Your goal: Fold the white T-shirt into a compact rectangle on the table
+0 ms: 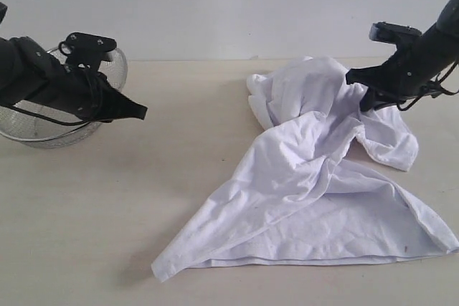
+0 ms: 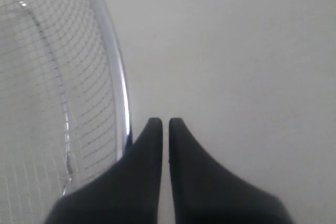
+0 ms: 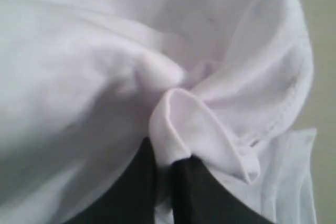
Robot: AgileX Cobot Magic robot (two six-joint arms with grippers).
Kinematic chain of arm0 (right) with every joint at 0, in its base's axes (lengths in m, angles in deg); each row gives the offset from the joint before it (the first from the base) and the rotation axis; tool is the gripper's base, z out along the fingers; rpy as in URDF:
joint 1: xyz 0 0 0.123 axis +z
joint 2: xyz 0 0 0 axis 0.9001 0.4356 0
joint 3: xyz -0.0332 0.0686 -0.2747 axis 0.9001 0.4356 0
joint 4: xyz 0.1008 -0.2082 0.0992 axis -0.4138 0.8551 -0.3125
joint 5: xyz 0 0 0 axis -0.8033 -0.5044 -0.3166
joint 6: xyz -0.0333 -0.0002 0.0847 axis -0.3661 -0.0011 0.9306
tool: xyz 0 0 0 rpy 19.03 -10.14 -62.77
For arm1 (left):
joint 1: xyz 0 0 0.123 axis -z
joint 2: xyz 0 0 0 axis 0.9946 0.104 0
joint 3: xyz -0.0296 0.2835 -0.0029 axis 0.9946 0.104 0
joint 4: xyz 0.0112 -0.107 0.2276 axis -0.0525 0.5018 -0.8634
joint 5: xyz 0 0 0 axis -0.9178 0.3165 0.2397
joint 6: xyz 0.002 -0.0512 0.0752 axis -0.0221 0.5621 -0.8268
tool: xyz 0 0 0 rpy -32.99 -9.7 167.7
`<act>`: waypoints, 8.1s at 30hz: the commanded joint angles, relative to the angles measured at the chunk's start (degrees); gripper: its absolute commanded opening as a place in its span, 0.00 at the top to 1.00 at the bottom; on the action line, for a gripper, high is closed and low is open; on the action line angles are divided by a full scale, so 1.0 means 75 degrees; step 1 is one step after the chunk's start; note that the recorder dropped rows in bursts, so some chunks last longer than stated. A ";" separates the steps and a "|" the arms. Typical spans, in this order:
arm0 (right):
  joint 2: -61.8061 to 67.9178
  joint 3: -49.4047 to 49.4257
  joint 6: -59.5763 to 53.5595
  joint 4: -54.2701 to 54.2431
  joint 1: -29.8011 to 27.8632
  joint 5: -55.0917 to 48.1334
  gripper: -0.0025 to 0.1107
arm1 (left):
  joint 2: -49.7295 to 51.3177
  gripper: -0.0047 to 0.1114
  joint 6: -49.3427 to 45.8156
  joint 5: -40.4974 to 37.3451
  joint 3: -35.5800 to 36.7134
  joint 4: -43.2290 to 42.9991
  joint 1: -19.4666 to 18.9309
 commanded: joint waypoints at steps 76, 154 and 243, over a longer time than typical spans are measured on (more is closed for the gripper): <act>-0.1052 0.0588 0.2086 0.4380 0.3025 0.2672 0.58 | 0.0342 0.92 -0.0296 -0.1916 -0.1885 0.1252 0.0496; 0.1136 -0.3511 0.2012 0.4817 0.1287 0.1318 0.37 | 0.0098 0.92 0.0711 -0.2925 -0.2596 -0.0894 0.0706; 0.0747 -0.1533 0.1233 0.3046 0.1822 -0.0967 0.98 | 0.1324 0.92 0.1180 -0.1973 -0.4110 -0.1900 0.2120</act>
